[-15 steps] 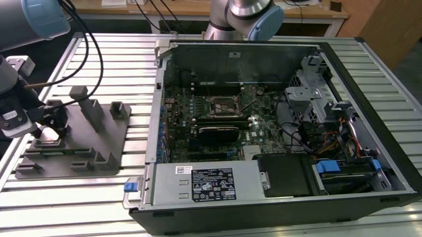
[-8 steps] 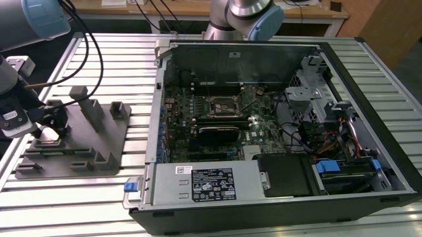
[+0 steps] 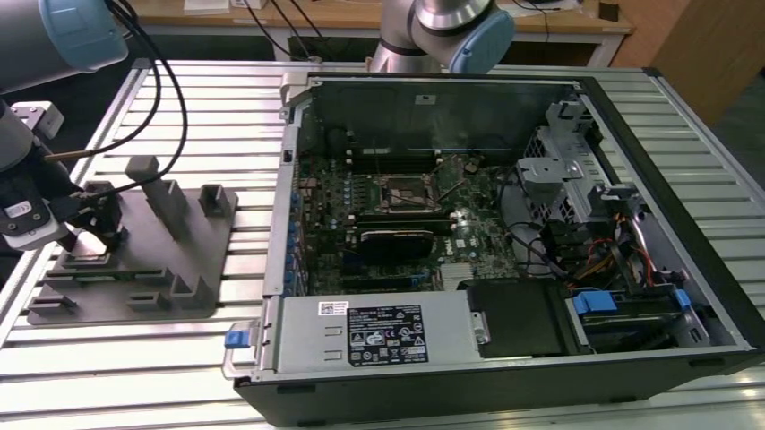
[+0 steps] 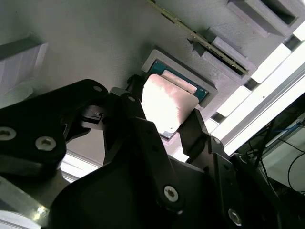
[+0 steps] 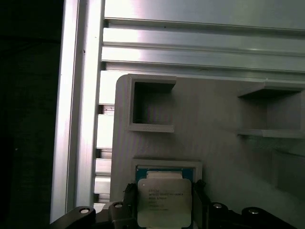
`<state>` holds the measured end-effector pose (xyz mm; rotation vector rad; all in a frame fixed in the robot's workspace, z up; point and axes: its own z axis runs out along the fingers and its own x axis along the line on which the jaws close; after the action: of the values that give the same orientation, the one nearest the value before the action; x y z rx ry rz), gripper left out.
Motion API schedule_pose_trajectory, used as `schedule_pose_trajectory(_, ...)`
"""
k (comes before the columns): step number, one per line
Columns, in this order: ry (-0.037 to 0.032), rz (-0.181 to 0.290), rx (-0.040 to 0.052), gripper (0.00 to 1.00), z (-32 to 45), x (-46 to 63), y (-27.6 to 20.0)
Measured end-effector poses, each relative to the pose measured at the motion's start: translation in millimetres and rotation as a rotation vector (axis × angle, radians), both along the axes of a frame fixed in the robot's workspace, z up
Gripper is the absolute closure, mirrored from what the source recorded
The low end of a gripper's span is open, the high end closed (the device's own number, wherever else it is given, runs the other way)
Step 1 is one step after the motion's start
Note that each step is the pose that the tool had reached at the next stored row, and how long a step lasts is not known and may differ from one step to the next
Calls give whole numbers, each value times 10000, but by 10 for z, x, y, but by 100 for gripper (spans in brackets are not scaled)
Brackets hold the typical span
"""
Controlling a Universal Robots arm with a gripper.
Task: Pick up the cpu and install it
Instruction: 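Pick up the cpu and move it towards the insertion slot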
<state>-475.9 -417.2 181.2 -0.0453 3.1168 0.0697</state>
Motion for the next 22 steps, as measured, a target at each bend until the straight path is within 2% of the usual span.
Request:
schedule_pose_trajectory(3, -1, -1, 1, 45, -1, 0, 0)
schedule_pose_trajectory(4, -2, -1, 1, 39, -1, 0, 0)
schedule_pose_trajectory(6, -1, 0, 1, 39, -1, 0, 0)
schedule_pose_trajectory(7, -1, 0, 0, 33, -1, 0, 0)
schedule_pose_trajectory(19, -1, 0, 1, 33, 15, 0, 0)
schedule_pose_trajectory(20, -1, 0, 0, 34, 15, 0, 0)
schedule_pose_trajectory(22, 0, 0, 0, 45, 16, 0, 0)
